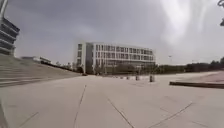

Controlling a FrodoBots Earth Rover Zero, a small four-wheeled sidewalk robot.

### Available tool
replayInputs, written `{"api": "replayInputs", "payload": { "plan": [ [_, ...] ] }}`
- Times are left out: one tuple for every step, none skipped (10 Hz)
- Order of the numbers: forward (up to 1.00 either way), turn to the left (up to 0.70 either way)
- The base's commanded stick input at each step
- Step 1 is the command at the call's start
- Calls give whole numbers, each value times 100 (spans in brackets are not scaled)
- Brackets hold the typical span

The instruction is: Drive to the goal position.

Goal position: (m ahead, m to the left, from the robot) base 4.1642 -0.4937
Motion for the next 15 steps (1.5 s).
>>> {"api": "replayInputs", "payload": {
  "plan": [
    [70,0],
    [70,0],
    [70,0],
    [70,12],
    [70,27],
    [70,27],
    [70,27],
    [70,25],
    [70,0],
    [70,0],
    [70,0],
    [70,0],
    [70,0],
    [70,0],
    [70,0]
  ]
}}
